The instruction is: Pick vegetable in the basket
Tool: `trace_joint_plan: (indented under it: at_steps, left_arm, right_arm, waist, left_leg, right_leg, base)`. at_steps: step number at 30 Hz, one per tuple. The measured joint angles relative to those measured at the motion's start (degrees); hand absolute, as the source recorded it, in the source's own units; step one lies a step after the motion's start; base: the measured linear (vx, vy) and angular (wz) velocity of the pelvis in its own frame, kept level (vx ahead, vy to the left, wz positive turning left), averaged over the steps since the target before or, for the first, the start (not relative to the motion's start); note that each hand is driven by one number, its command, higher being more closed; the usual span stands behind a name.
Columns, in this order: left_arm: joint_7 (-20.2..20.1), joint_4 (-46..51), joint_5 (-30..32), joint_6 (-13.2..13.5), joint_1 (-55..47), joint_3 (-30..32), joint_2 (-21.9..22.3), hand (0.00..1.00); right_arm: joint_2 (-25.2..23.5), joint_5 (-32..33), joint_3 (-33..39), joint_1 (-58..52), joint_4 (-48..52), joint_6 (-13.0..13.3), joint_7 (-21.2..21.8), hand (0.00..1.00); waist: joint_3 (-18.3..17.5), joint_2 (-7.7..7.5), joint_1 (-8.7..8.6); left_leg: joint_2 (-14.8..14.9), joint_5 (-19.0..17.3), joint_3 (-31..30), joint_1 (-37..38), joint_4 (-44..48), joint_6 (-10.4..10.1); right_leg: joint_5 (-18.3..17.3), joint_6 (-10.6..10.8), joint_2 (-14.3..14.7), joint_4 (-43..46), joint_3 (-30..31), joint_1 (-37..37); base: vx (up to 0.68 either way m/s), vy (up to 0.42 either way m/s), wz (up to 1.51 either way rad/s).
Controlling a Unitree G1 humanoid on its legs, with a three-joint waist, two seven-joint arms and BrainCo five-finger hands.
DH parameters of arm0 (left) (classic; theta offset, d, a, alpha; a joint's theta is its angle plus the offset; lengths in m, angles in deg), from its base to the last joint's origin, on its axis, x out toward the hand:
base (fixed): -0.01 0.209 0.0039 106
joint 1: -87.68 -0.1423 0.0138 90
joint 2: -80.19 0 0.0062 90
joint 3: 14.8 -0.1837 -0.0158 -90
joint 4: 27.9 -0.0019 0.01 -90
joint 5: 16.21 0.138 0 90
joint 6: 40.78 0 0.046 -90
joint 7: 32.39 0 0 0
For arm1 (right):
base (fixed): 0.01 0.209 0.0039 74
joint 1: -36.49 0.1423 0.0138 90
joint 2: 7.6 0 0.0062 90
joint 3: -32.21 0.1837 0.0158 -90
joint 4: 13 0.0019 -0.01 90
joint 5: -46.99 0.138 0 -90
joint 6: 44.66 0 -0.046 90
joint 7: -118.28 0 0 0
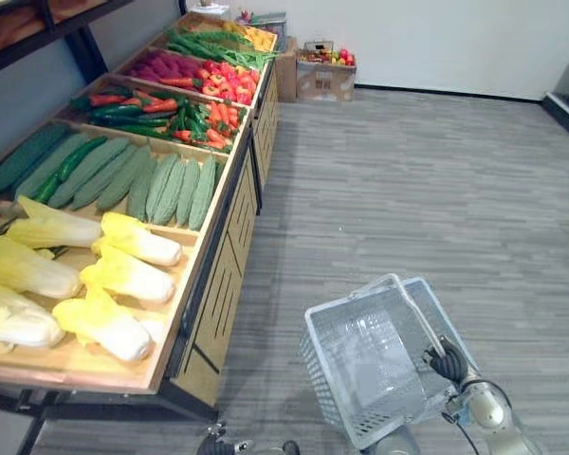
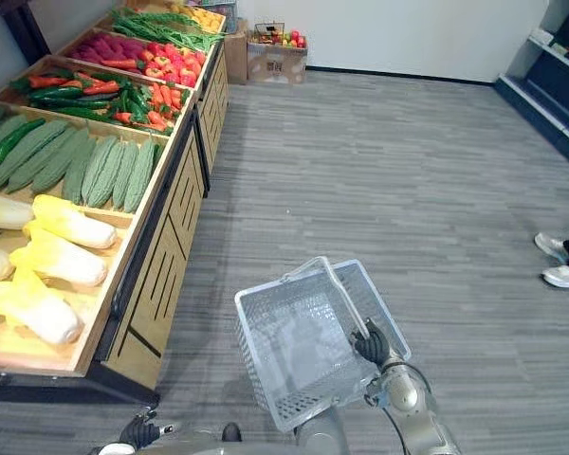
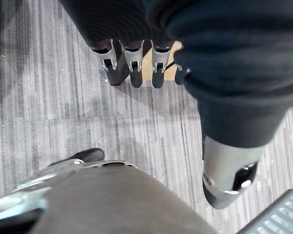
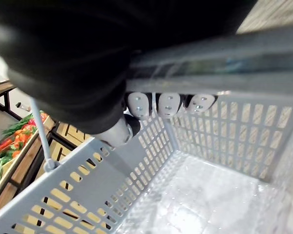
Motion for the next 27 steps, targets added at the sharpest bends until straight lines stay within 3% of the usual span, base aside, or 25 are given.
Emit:
trace_joint_plan:
  at_steps: [2, 5, 8, 9, 10, 11, 12, 15, 19, 21, 24, 25, 27]
  left_arm:
    - [-0.1, -0.1, 0.0, -0.1, 0.1, 0.5, 0.1, 0.0]
    - [-0.3, -0.1, 0.0, -0.5, 0.1, 1.6, 0.6, 0.0]
    - [-0.5, -0.3, 0.1, -0.5, -1.0, 2.1, 0.7, 0.0]
    - [-0.5, -0.3, 0.0, -0.5, -1.3, 2.2, 0.5, 0.0]
    - [-0.4, -0.5, 0.0, -0.5, -1.3, 2.9, 0.1, 0.0]
    - [-0.4, -1.4, 0.0, -0.6, -0.5, 3.3, 0.9, 0.0]
    - [-0.5, -1.8, 0.1, -0.4, -0.2, 3.3, 1.4, 0.0]
    - [-0.3, -1.8, 0.0, -0.2, -1.1, 4.5, 1.9, 0.0]
    - [0.0, -1.8, -0.1, 0.2, -1.5, 6.0, 3.5, 0.0]
    - [0.1, -1.8, -0.6, 0.2, -1.5, 8.0, 4.0, 0.0]
    - [0.3, -1.7, -1.2, 0.1, -1.1, 8.8, 4.1, 0.0]
    - [0.4, -1.6, -1.2, 0.1, -1.0, 8.9, 4.0, 0.0]
    - [0.5, -1.5, -1.2, -0.1, -0.4, 9.0, 3.5, 0.0]
  right_arm:
    - [0.0, 0.0, 0.4, -0.2, 0.8, 0.0, 0.1, 1.0]
    - [0.0, 0.0, 0.4, 0.1, 0.8, 0.0, 0.3, 1.0]
    - [0.0, 0.0, 0.3, 0.1, -0.4, 0.1, 0.5, 1.0]
    - [0.0, 0.0, 0.3, 0.1, -0.8, 0.0, 0.5, 1.0]
    - [0.0, 0.0, 0.5, 0.0, -1.5, 0.0, 0.5, 1.0]
    - [0.1, 0.0, 1.8, 0.0, -2.4, -0.4, 0.5, 1.0]
    - [-0.1, 0.0, 3.3, -0.2, -2.5, -1.0, 0.5, 1.0]
    - [0.2, 0.0, 5.8, -2.2, -2.4, -1.2, 0.1, 1.0]
    - [0.4, 0.0, 6.1, -1.7, -3.7, -1.1, 0.2, 1.0]
    - [0.3, 0.1, 5.8, -1.8, -4.7, -1.3, 0.5, 1.0]
    - [0.3, 0.1, 5.2, -1.9, -6.1, -1.4, 0.4, 1.0]
    - [0.3, 0.2, 4.7, -1.9, -6.1, -1.3, 0.4, 1.0]
    - [0.3, 0.2, 6.0, -2.9, -5.7, -1.2, -0.1, 1.0]
  waist:
    - [0.2, -0.14, -0.18]
    - [0.8, -0.28, -0.07]
    - [0.9, -0.59, 0.61]
    - [0.8, -1.05, 0.87]
    - [0.8, -2.16, 1.46]
    - [1.2, -1.3, 1.67]
    - [1.0, 0.02, 1.67]
    - [-0.2, 0.88, 1.93]
    - [-2.8, 2.7, 1.86]
    - [-2.9, 2.69, 1.81]
    - [-2.5, 2.03, 2.09]
    - [-1.7, 0.55, 3.03]
    - [-1.9, 0.41, 3.06]
  left_leg:
    - [0.3, -0.9, -1.6, 1.4, 0.0, -0.4]
    - [1.3, -3.3, -4.5, 2.5, 1.3, -2.2]
    - [3.3, -9.5, -8.1, 1.9, 6.6, -5.3]
    - [3.5, -10.9, -9.0, 1.5, 8.1, -6.0]
    - [3.9, -12.9, -10.5, 1.3, 9.9, -7.5]
    - [5.6, -14.2, -12.6, 1.1, 11.0, -8.7]
    - [6.1, -14.0, -15.2, 0.6, 11.9, -8.8]
    - [6.8, -13.1, -21.8, 1.2, 10.8, -9.3]
    - [9.0, -11.3, -27.1, -3.8, 13.5, -11.2]
    - [8.6, -8.4, -29.7, -10.1, 23.9, -12.0]
    - [9.1, -2.0, -24.7, -15.0, 33.6, -12.5]
    - [10.9, 2.0, -18.1, -16.5, 36.1, -11.6]
    - [15.1, 2.2, -3.9, -18.3, 37.2, -9.3]
  right_leg:
    - [-3.3, -0.9, -0.5, -6.9, -2.2, -0.5]
    - [-5.1, -2.1, -0.8, -28.8, -3.2, 2.7]
    - [-3.8, -0.2, -0.7, -54.1, 2.2, 7.4]
    - [-3.7, 0.0, -1.0, -57.6, 3.9, 8.1]
    - [-1.2, 2.2, -1.3, -60.2, 5.3, 9.1]
    - [-1.2, 1.8, 0.9, -58.3, 3.8, 9.9]
    - [-4.5, 1.1, 2.0, -54.3, 3.4, 9.3]
    - [-11.9, -0.3, 2.3, -42.8, 1.4, 7.2]
    - [-14.5, -1.8, 3.0, -43.2, -3.4, 7.9]
    - [-14.8, -2.3, 3.5, -47.5, -8.2, 12.6]
    - [-14.6, -3.4, 3.9, -52.3, -12.1, 19.4]
    - [-14.2, -4.3, 3.5, -55.0, -14.4, 23.1]
    - [-14.0, -4.8, 2.7, -59.1, -19.6, 27.7]
  base:
    - [0.24, -0.13, 0.39]
    - [0.25, -0.2, 0.45]
    - [0.28, -0.327, 0.46]
    - [0.22, -0.314, 0.46]
    - [0.28, -0.441, 0.59]
    - [0.29, -0.424, 0.83]
    - [0.35, -0.455, 0.77]
    - [0.32, -0.342, 0.76]
    - [0.26, -0.221, 0.88]
    - [0.22, -0.223, 1.22]
    - [0.17, -0.17, 1.08]
    - [0.15, -0.195, 0.92]
    - [0.14, -0.192, 1.33]
